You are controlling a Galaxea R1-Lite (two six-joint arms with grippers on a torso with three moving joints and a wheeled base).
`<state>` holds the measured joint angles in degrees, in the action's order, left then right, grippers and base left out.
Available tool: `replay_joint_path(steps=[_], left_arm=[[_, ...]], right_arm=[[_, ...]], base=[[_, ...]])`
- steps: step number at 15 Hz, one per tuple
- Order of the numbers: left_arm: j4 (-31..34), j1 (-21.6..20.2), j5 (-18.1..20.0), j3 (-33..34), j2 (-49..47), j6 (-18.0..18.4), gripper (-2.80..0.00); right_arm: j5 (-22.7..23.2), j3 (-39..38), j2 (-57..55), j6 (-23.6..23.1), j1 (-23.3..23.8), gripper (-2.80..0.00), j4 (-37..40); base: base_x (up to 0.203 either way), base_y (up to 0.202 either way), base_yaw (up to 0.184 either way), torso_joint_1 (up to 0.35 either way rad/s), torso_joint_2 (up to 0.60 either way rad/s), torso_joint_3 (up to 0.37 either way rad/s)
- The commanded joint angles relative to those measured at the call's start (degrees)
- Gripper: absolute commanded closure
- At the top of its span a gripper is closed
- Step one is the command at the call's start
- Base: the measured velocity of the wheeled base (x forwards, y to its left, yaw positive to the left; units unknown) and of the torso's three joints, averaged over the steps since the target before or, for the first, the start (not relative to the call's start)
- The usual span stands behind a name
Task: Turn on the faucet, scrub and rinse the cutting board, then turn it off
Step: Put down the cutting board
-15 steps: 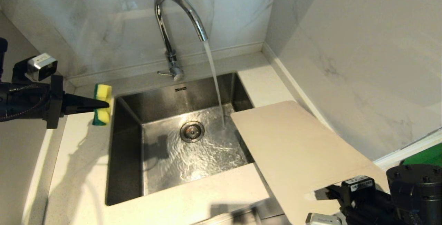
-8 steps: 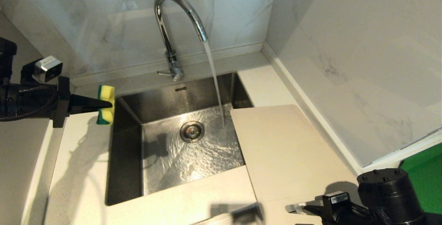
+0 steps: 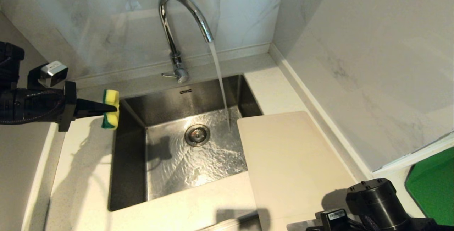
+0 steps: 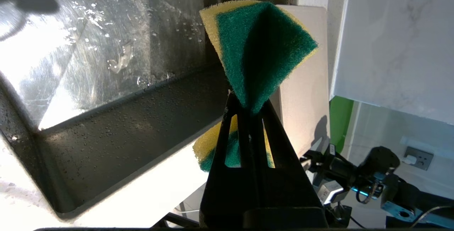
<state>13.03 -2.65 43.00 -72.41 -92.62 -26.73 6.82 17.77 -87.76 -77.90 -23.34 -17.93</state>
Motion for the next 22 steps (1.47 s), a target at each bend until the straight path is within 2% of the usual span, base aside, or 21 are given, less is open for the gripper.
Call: replay_joint_path(steps=[1,7,9,12,21,22], left_arm=[[0.1,0.0,0.3,-0.1,-0.8,-0.2,0.00],[-0.6,-0.1,0.3,-0.2,-2.4,-0.1,0.00],[-0.7,-0.5,0.4,-0.4,-2.5,-0.1,0.00],[-0.7,-0.4,0.5,-0.4,-3.2,0.2,0.00],[-2.2,-0.4,0.7,-0.5,-5.3,1.3,0.00],[-2.2,-0.4,0.7,-0.5,-5.4,1.3,0.00]], right_arm=[[0.4,0.4,-4.0,-0.7,-0.1,0.00,-0.1],[0.6,5.4,-16.1,-0.8,-0.4,0.00,-0.1],[0.7,6.6,-19.1,-0.8,-2.7,0.00,-0.1],[0.5,8.1,-22.8,-0.6,-3.4,0.00,0.0],[0.3,8.3,-25.0,0.3,-2.8,0.00,0.4],[0.2,8.4,-25.1,0.3,-2.8,-2.80,0.4]], base=[[0.000,0.000,0.000,0.000,0.00,0.000],[0.000,0.000,0.000,0.000,0.00,0.000],[0.000,0.000,0.000,0.000,0.00,0.000],[0.000,0.000,0.000,0.000,0.00,0.000],[0.000,0.000,0.000,0.000,0.00,0.000],[0.000,0.000,0.000,0.000,0.00,0.000]])
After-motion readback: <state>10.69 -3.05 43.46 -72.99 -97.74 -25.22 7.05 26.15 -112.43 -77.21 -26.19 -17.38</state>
